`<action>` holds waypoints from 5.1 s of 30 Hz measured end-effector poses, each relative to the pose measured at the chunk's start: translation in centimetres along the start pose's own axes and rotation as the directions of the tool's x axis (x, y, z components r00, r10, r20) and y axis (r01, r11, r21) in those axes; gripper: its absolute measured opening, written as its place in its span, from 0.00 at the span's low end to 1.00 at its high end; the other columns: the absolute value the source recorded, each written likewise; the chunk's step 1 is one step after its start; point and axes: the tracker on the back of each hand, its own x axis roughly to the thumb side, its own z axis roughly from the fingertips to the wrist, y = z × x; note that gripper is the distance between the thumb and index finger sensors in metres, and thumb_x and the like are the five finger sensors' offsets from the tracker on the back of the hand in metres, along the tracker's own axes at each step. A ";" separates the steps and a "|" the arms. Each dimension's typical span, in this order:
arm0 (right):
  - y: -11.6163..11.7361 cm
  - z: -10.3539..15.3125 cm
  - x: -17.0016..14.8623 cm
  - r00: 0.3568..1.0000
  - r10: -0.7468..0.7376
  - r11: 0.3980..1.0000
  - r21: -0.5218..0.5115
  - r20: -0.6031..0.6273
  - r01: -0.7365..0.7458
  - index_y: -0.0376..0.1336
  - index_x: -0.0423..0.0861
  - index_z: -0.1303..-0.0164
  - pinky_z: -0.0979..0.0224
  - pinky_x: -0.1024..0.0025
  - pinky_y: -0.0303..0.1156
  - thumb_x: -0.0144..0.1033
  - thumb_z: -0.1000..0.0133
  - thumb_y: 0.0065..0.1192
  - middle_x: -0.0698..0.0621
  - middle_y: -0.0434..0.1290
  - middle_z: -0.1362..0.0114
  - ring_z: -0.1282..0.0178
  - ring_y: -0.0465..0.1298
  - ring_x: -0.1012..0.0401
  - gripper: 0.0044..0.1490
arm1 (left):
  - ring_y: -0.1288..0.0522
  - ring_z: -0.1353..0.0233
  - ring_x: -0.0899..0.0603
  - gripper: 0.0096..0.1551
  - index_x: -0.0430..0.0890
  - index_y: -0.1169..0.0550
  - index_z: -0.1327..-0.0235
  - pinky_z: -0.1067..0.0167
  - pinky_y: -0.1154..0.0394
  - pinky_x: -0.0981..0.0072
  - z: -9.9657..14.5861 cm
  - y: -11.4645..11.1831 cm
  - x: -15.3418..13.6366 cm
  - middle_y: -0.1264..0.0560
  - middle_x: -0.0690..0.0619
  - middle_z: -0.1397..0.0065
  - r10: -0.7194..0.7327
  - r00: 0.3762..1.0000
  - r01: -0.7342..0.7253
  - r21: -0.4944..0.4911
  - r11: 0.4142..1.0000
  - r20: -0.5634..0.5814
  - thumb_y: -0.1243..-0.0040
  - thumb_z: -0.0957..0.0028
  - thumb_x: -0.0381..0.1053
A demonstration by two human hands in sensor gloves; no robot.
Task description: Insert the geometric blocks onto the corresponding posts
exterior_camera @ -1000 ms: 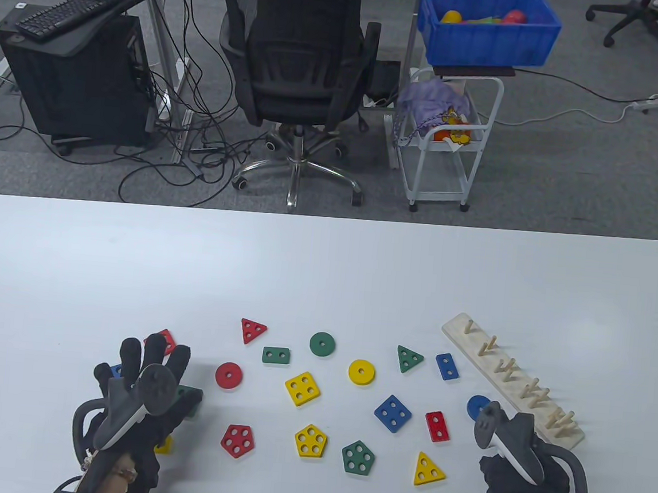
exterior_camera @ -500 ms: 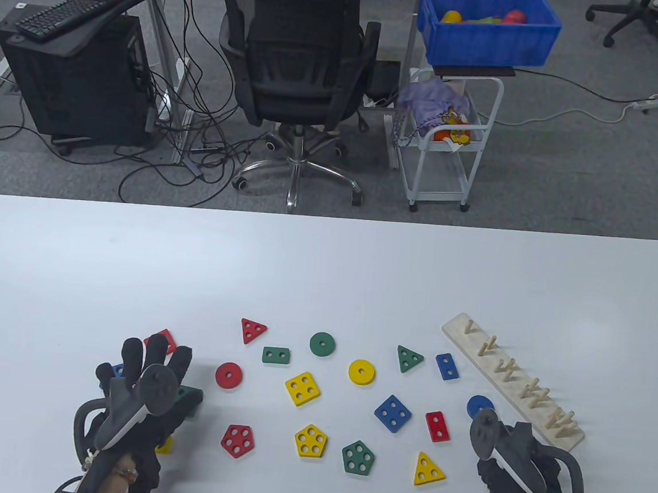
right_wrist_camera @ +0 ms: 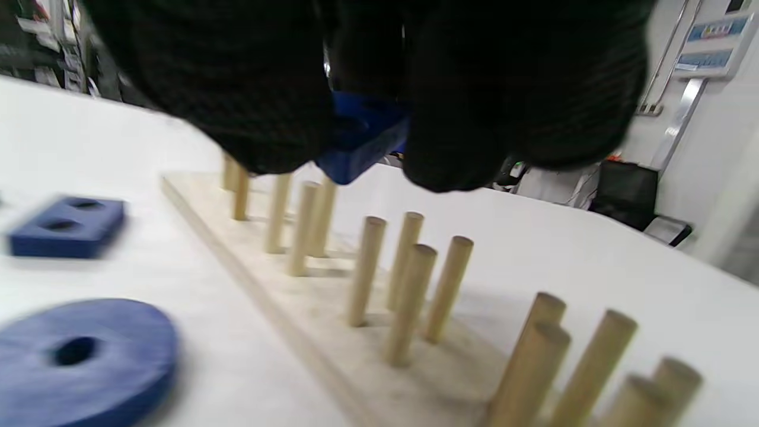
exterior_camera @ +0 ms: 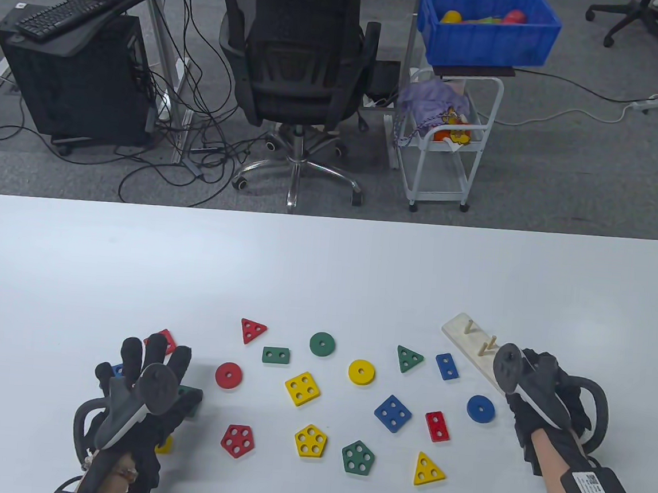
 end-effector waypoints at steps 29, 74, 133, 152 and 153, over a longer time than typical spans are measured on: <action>-0.3 0.1 2.1 0.994 -0.077 0.994 0.080 0.073 0.071 0.58 0.49 0.26 0.33 0.40 0.70 0.48 0.51 0.72 0.44 0.65 0.22 0.32 0.73 0.45 0.43 | 0.73 0.14 0.47 0.47 0.78 0.55 0.26 0.22 0.68 0.36 0.0 0.2 -0.2 0.70 0.70 0.16 -0.003 1.000 0.003 -0.004 1.000 -0.015 0.60 0.63 0.80; -2.1 -5.7 5.4 0.969 -0.241 0.968 0.083 0.058 0.236 0.63 0.48 0.32 0.40 0.45 0.74 0.48 0.56 0.76 0.43 0.71 0.28 0.45 0.77 0.48 0.42 | 0.72 0.14 0.47 0.47 0.78 0.54 0.26 0.22 0.68 0.36 0.1 0.3 -0.3 0.69 0.70 0.16 -0.010 0.999 0.010 -0.018 1.000 -0.030 0.60 0.63 0.80; 3.0 -2.3 10.7 0.936 -0.031 0.984 0.174 0.350 -0.032 0.62 0.49 0.31 0.37 0.43 0.73 0.48 0.55 0.75 0.46 0.72 0.29 0.44 0.78 0.50 0.43 | 0.72 0.14 0.47 0.47 0.78 0.54 0.26 0.22 0.68 0.36 0.1 0.4 -0.1 0.69 0.70 0.16 -0.023 0.999 0.022 -0.039 0.999 -0.032 0.60 0.63 0.80; -2.8 -5.3 3.8 0.952 -0.303 0.952 0.065 0.043 0.300 0.60 0.49 0.28 0.34 0.40 0.70 0.45 0.54 0.76 0.45 0.69 0.26 0.39 0.76 0.47 0.44 | 0.72 0.14 0.47 0.47 0.78 0.54 0.26 0.22 0.68 0.36 0.1 0.3 -0.2 0.69 0.70 0.16 -0.017 0.999 0.016 -0.035 0.999 -0.034 0.60 0.63 0.80; -2.9 -5.9 3.2 0.949 -0.314 0.947 0.070 -0.004 0.314 0.60 0.49 0.28 0.34 0.40 0.70 0.45 0.54 0.76 0.45 0.69 0.26 0.38 0.75 0.47 0.44 | 0.72 0.14 0.47 0.47 0.78 0.54 0.26 0.22 0.68 0.36 0.1 0.3 -0.2 0.69 0.70 0.16 -0.018 0.999 0.017 -0.036 0.999 -0.035 0.60 0.63 0.80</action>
